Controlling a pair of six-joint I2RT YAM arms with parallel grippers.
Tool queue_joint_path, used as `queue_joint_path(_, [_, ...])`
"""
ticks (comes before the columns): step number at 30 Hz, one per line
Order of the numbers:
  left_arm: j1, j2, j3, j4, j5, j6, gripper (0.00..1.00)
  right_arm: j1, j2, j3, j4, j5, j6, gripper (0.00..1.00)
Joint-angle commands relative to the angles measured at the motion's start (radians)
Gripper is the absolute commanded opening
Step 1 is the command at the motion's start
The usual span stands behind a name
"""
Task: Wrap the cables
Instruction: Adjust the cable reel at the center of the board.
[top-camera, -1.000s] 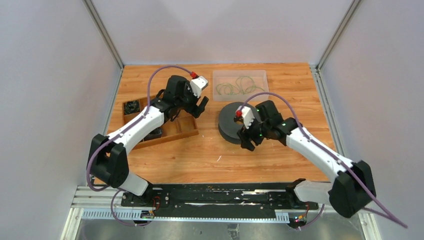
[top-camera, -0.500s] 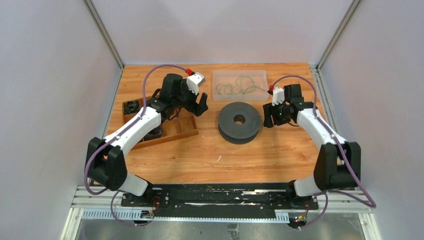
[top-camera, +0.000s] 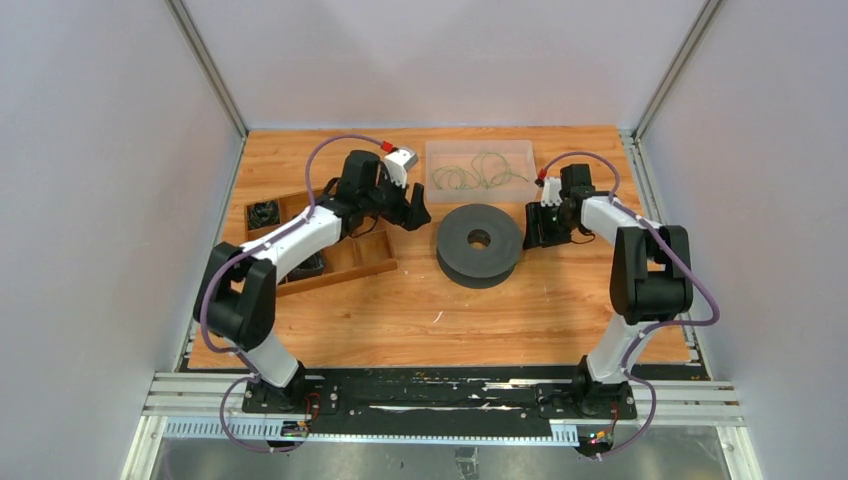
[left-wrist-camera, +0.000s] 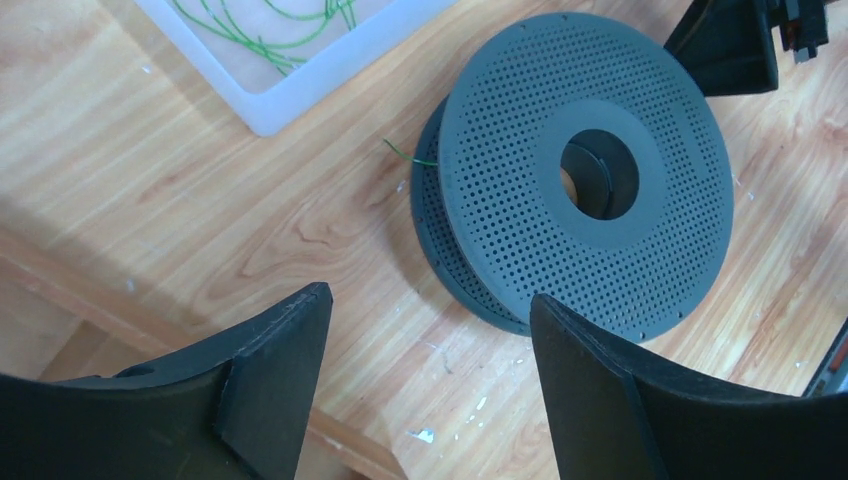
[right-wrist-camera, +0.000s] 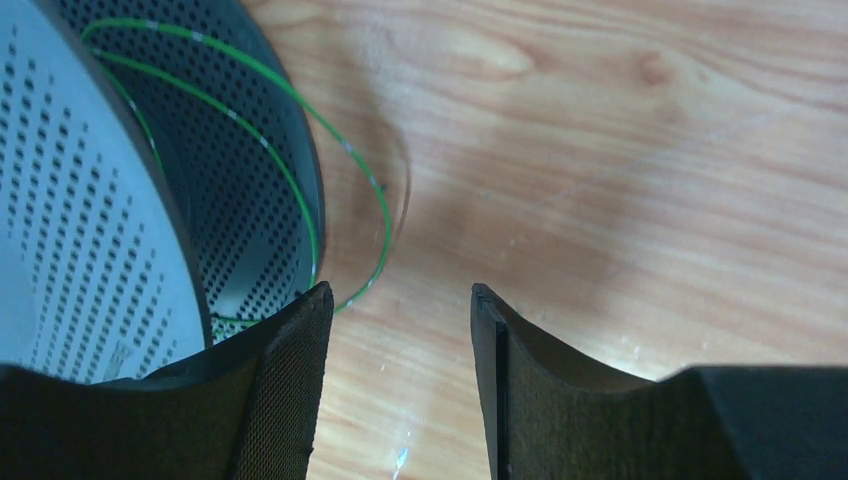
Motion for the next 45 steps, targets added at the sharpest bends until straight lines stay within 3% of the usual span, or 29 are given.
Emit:
queue_joint_path(1, [-0.012, 0.093, 0.035, 0.071, 0.043, -0.103, 0.77, -0.011, 0.062, 0.042, 0.048, -0.033, 0.023, 0.52])
queue_joint_path(6, [-0.020, 0.166, 0.051, 0.091, 0.052, -0.150, 0.76, -0.010, 0.107, 0.038, 0.088, -0.068, 0.041, 0.44])
queue_joint_path(14, [-0.054, 0.238, 0.056, 0.151, 0.032, -0.240, 0.74, 0.007, 0.120, 0.024, 0.121, -0.130, 0.087, 0.13])
queue_joint_path(18, [-0.070, 0.266, 0.058, 0.164, 0.037, -0.268, 0.73, 0.008, 0.119, 0.021, 0.143, -0.174, 0.102, 0.05])
queue_joint_path(30, [-0.101, 0.283, 0.050, 0.193, 0.075, -0.284, 0.69, 0.031, 0.152, 0.045, 0.180, -0.268, 0.149, 0.02])
queue_joint_path(45, [-0.120, 0.284, 0.043, 0.193, 0.080, -0.274, 0.67, 0.065, 0.182, 0.031, 0.206, -0.319, 0.184, 0.08])
